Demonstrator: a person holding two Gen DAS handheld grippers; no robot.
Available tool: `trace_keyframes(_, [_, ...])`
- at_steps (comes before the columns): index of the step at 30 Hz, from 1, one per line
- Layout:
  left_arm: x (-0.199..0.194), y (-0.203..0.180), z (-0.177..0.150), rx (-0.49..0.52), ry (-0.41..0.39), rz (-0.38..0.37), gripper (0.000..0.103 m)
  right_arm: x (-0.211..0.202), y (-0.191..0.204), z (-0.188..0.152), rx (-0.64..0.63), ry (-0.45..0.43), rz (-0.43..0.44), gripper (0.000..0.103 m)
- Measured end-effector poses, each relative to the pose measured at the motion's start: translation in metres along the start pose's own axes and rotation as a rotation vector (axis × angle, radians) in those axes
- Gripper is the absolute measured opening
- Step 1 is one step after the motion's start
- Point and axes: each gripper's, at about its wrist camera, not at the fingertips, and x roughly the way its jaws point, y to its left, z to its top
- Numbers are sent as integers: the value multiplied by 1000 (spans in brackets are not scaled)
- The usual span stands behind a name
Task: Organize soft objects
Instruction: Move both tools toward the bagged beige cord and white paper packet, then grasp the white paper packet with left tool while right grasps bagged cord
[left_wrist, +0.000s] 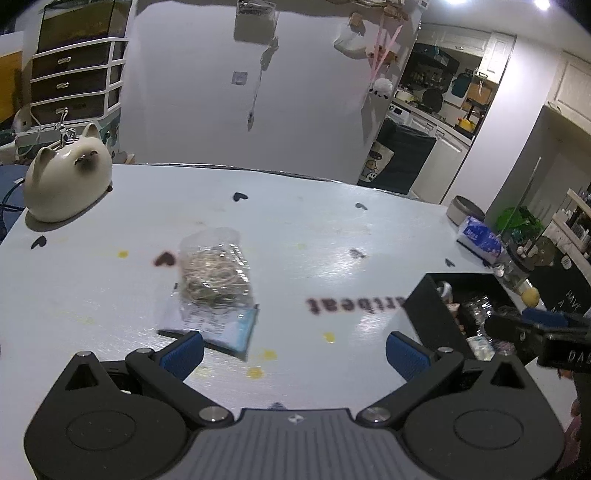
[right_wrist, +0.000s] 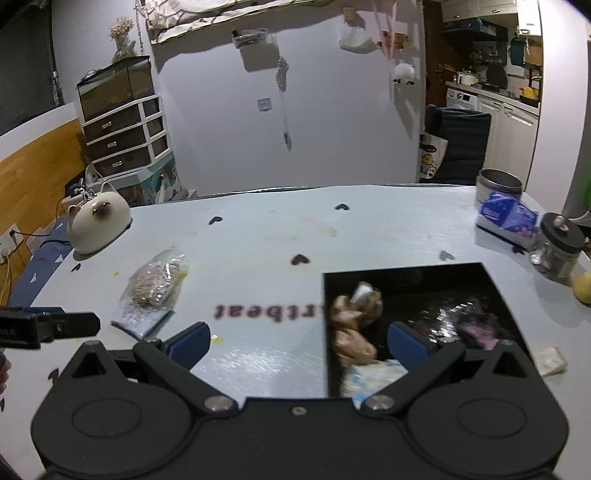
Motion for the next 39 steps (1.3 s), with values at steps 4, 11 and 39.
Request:
trace_keyframes(4, [13,18,-1,43,22,1,103,13,21,9,-8,-2,9,103])
trace_keyframes(11, [43,41,-1,107,61,-28,103,42,55,31,-7,0,32,103])
trace_keyframes(39, [136,62,3,243,122,126,103,194,145,94,-12,251,205,103])
